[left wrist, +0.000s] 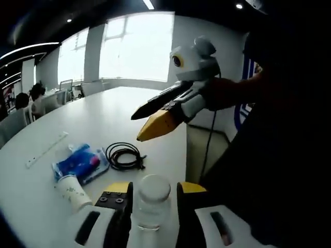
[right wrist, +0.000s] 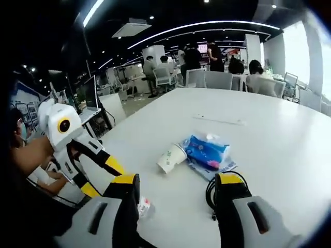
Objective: Arrange the tabletop items into an orderly group along one side of the table until the central work area is clear of visible clutter.
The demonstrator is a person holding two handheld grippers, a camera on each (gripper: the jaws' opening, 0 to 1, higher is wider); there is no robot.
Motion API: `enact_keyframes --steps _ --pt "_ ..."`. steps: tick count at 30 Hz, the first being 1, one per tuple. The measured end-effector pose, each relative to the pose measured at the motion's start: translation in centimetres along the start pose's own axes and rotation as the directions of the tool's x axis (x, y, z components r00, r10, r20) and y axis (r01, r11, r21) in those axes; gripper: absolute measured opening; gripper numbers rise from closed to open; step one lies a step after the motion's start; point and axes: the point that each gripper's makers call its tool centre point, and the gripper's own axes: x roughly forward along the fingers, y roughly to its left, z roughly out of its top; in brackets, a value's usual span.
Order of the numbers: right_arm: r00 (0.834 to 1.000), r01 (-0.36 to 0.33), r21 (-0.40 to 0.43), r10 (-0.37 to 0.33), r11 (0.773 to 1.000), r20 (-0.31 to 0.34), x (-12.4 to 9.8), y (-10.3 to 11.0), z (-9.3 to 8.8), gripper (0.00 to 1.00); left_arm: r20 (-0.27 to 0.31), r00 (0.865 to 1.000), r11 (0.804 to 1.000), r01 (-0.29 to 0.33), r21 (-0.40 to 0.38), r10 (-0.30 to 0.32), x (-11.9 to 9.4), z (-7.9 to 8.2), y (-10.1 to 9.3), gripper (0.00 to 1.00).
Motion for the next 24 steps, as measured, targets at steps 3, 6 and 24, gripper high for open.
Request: enact_keyframes --steps 3,6,24 --pt "1.0 0.014 -0.014 -0.014 1.0 -0.014 -0.2 -0.8 -0.6 0.57 -0.006 1.0 1.0 0.004 0.003 -0.004 -0.1 -0.1 0.1 0.28" --pt "0.999 0.032 -0.048 -0.032 0.998 -0.019 -0.3 -1.8 -1.1 0.62 -0.002 1.0 1.0 0.018 -0.005 -0.018 0.0 0.1 0.0 0.28" --pt "0.992 0.122 -0.067 -0.125 0.99 -0.035 -0.4 -6.0 -3.9 0.67 -0.02 1.0 0.996 0.014 0.084 -0.012 0.4 -0.2 -0.1 0.2"
